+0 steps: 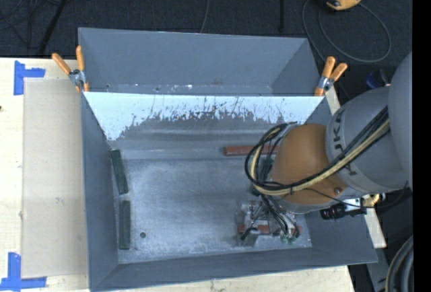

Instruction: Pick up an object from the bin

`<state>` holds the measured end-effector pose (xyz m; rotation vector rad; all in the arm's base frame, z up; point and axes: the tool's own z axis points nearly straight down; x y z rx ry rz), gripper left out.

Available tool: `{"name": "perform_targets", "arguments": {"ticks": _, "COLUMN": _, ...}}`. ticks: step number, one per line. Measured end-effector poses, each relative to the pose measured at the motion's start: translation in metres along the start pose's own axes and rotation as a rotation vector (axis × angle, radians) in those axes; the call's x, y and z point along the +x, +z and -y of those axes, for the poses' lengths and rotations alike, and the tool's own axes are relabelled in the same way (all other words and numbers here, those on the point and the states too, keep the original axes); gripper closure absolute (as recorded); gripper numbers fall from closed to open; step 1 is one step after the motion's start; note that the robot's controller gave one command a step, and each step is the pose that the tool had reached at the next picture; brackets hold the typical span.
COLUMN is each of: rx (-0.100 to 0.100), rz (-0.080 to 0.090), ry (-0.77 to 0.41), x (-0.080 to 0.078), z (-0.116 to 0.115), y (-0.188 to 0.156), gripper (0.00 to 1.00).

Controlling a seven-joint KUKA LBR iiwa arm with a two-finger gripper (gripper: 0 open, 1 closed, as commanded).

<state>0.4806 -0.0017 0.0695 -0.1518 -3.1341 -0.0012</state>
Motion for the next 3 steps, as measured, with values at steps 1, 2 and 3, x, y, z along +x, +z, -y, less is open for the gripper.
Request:
{"name": "perform_targets", "arguments": {"ticks": 1, "rx": 0.0, "rz": 0.0, "ry": -0.001, "x": 0.0, "z": 0.0, "y": 0.0, "gripper": 1.0}}
{"name": "perform_targets", "arguments": {"ticks": 2, "rx": 0.001, "rz": -0.004, "ry": 0.009, "x": -0.004, "z": 0.003, "y": -0.053, "gripper": 1.0}}
{"name": "perform_targets", "arguments": {"ticks": 3, "rx": 0.001, "rz": 0.004, "ry": -0.008, "x": -0.055, "z": 0.018, "y": -0.184, "gripper": 1.0}}
